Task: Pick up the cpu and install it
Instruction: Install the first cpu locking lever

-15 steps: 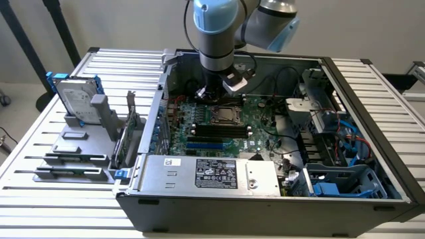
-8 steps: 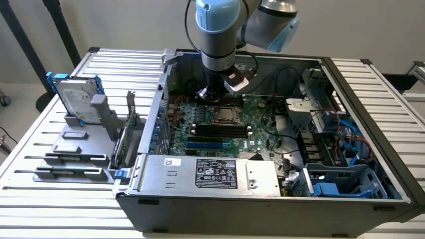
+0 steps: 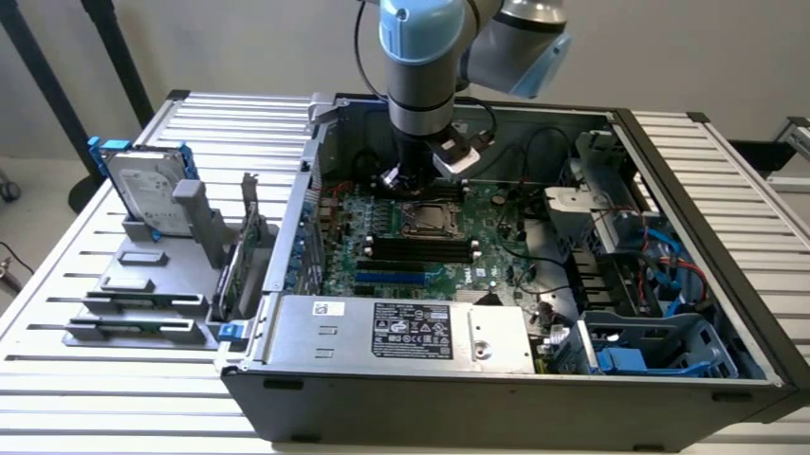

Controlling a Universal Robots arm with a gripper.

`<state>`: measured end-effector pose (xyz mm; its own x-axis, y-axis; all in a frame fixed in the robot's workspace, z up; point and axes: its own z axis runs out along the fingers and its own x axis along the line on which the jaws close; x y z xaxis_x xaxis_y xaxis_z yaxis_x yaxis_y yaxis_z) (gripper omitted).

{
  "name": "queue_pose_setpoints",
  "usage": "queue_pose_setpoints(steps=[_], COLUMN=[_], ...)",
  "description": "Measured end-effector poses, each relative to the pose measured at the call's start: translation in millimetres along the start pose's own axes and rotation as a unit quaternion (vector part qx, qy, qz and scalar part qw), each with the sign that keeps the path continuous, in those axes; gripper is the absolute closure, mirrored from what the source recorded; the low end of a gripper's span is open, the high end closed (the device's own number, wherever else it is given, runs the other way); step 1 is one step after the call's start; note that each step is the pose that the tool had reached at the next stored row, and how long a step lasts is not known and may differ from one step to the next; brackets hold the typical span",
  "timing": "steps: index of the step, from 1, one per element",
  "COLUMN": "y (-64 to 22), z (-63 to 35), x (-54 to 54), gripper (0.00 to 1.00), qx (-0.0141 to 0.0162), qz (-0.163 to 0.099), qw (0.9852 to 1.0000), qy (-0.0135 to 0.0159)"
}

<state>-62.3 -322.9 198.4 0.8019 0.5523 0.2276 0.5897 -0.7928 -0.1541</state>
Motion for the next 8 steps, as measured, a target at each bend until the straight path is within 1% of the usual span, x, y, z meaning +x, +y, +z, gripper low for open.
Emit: queue_pose_setpoints(steps=[8], y=[2.9], z=[0.9], x=[3.8], gripper=[0.89], qx=[-0.0016], qz=[-0.005], qw=[1.0000], qy=[-0.0029])
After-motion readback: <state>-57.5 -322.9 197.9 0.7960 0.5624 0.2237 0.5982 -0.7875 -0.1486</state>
